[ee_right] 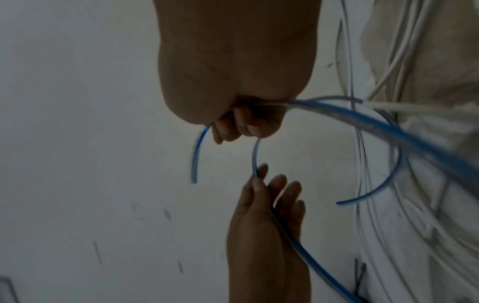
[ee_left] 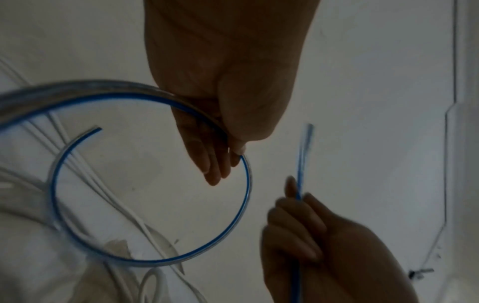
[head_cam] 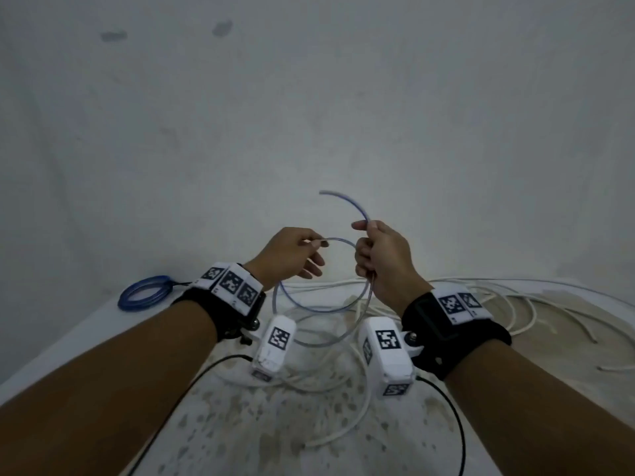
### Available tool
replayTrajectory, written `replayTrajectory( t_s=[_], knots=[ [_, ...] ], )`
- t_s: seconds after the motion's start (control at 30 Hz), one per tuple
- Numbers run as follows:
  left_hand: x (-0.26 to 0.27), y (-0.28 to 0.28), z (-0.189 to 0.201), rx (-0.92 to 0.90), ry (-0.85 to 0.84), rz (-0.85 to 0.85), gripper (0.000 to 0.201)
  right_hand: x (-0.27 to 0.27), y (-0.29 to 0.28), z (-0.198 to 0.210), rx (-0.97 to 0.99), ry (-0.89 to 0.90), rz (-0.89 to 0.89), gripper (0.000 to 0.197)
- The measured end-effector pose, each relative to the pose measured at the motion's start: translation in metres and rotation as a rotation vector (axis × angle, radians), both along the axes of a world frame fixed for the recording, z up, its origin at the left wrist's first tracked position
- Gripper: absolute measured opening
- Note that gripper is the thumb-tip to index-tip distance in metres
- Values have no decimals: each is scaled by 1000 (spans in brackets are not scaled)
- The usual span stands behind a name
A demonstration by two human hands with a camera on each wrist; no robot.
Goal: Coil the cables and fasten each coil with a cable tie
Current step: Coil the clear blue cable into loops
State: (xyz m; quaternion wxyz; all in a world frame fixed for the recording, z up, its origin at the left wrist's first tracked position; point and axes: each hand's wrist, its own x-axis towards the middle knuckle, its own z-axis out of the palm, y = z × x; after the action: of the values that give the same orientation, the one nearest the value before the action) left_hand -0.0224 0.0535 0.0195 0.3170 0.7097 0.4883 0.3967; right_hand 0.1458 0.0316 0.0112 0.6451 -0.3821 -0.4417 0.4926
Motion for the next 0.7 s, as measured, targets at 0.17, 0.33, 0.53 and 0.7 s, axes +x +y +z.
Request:
replayTrajectory(
  t_s=[0.17,0.33,0.53,0.7],
  knots=[
    [-2,-26,-13,129,51,28,19,-38,5,-25,-68,-352,25,27],
    [-32,-44,-36,-34,5,102,16,-29,13,-38,-161,-262,-209,30],
    [-55,-62,-55,-3,-88,253,16,-26,-5,-39,-190,-297,1,25],
    [-56,-64,-57,68,-5,382,20,-36,-24,-30,-115,-415,72,38]
  ],
)
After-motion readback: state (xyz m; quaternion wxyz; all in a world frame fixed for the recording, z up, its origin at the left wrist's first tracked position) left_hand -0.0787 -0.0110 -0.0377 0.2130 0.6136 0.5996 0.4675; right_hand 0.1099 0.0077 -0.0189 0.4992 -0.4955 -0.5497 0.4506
